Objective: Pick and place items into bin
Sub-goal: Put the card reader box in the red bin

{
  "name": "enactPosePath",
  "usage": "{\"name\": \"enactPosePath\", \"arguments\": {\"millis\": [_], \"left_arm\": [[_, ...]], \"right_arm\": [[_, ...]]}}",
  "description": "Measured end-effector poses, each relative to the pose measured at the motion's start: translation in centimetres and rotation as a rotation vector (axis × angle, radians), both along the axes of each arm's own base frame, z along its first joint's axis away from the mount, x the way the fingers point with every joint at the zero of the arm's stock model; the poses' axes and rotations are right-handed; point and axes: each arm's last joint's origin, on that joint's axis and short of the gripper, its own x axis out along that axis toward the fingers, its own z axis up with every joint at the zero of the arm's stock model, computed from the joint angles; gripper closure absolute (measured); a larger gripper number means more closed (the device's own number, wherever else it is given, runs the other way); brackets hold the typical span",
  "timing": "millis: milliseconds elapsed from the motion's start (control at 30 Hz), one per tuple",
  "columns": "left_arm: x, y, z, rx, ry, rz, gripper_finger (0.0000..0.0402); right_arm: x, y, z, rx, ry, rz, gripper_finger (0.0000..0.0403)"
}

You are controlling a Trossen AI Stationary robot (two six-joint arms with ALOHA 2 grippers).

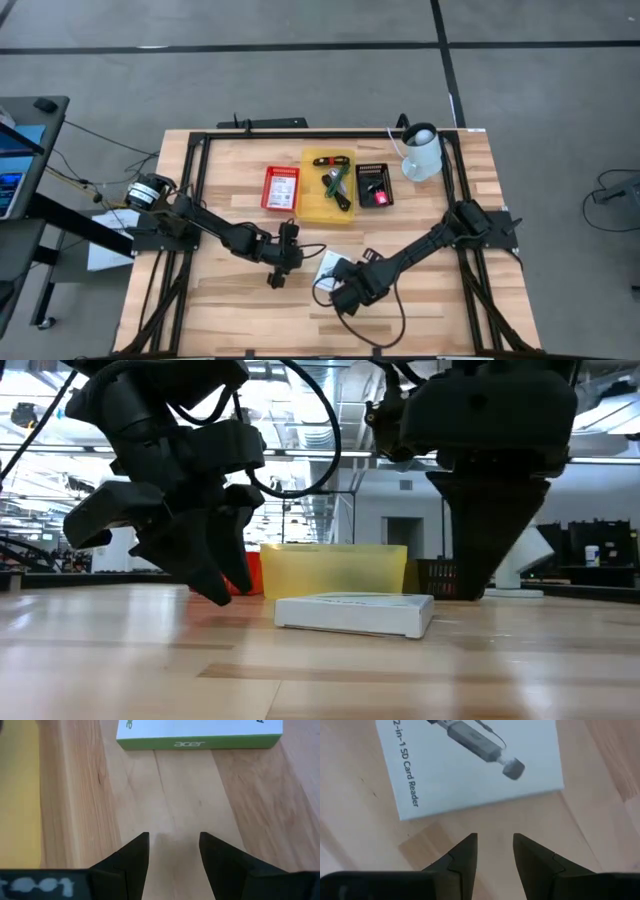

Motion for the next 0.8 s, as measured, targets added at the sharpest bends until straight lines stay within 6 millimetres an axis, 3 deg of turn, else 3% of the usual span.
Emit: {"name": "enactPosePath", "arguments": {"millis": [367, 800], "left_arm": [[0.0, 0.0, 0.0, -0.027, -0.004, 0.039, 0.0235], [0.0, 0.0, 0.1, -0.032, -0.005, 0.045, 0.0235]], "right_arm": [[1.1, 0.5, 0.9, 0.003, -0.085, 0.12, 0.0282], [1.9, -0.2, 1.3, -0.067, -0.106, 0.211, 0.0282]]}}
